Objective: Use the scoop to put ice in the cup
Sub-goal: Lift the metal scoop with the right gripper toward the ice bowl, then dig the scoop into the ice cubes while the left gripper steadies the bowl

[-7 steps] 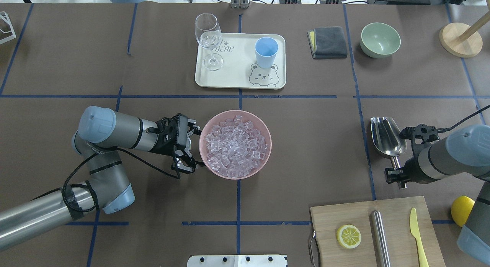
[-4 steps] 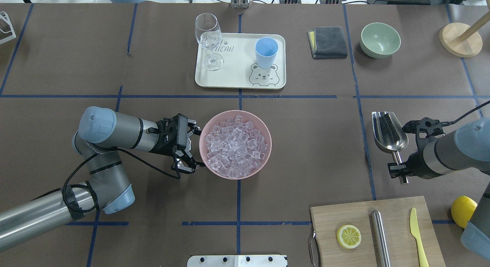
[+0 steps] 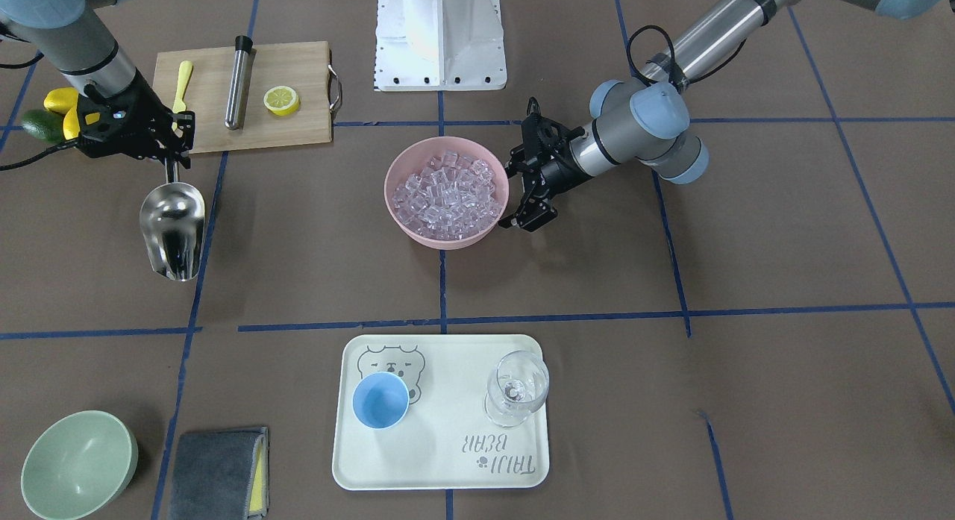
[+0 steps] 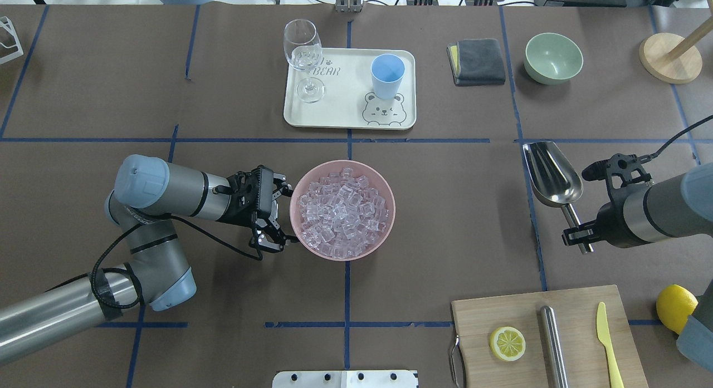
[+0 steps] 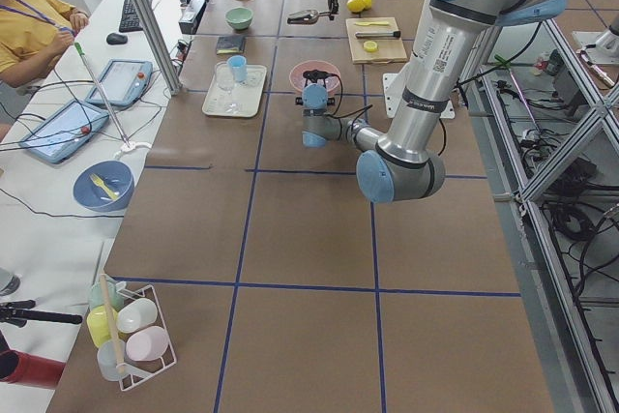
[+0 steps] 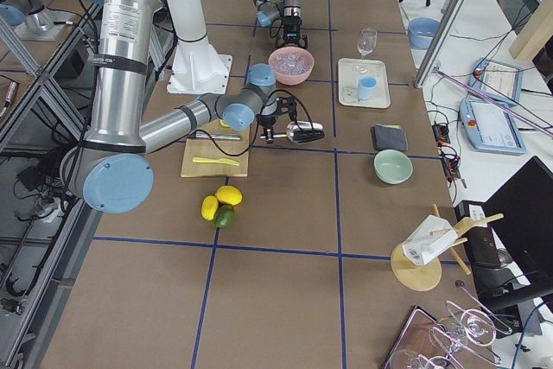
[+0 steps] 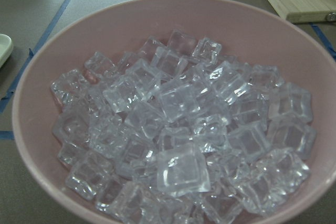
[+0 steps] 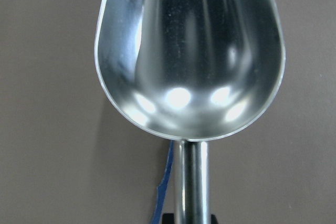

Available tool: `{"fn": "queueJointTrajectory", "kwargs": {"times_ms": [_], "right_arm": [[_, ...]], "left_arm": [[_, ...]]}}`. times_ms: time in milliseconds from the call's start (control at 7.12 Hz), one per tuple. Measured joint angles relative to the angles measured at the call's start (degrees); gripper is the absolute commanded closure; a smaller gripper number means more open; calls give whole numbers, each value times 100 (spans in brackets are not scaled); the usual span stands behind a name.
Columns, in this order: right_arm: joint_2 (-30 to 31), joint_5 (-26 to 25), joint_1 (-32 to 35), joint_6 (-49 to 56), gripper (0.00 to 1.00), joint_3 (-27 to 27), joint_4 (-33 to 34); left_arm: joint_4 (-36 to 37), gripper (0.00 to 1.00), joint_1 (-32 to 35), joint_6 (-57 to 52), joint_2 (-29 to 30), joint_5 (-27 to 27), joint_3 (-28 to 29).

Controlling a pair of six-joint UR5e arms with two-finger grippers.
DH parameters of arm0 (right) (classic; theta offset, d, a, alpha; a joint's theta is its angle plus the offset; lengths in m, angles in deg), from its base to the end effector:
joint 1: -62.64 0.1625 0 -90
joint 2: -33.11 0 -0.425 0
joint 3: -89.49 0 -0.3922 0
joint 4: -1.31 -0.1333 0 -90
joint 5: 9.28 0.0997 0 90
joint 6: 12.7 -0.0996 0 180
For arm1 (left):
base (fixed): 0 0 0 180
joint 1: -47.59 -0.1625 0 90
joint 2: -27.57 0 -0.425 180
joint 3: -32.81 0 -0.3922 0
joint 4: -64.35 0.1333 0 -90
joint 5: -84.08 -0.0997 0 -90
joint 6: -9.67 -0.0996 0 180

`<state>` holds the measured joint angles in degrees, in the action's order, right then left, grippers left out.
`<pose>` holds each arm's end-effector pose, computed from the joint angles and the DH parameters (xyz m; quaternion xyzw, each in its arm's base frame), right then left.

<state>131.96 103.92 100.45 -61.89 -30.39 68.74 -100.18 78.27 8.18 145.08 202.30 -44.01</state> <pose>-0.2868 -0.3416 0.4392 0.0860 -0.3997 -0.0985 0.9073 0.5288 -0.4140 0.3444 0.5101 0.4806 0.4977 0.5109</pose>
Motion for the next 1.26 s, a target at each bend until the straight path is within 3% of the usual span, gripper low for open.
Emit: {"fn": "queueJointTrajectory", "kwargs": {"times_ms": [561,842,982,1263], "right_arm": [[-27,1,179,2580,100,-269,9],[-112,1,203,3221,100,-418,161],[-328,-15,155,3324,100,-557,579],[-1180,-209,-112,3406,100,-850,2091]], "left_arm": [[0,0,-7,2,-6,0,0],[-2,0,-9,4,-6,0,0],[-5,0,-9,6,-7,0,0],[-8,0,-7,8,-9,0,0]]}}
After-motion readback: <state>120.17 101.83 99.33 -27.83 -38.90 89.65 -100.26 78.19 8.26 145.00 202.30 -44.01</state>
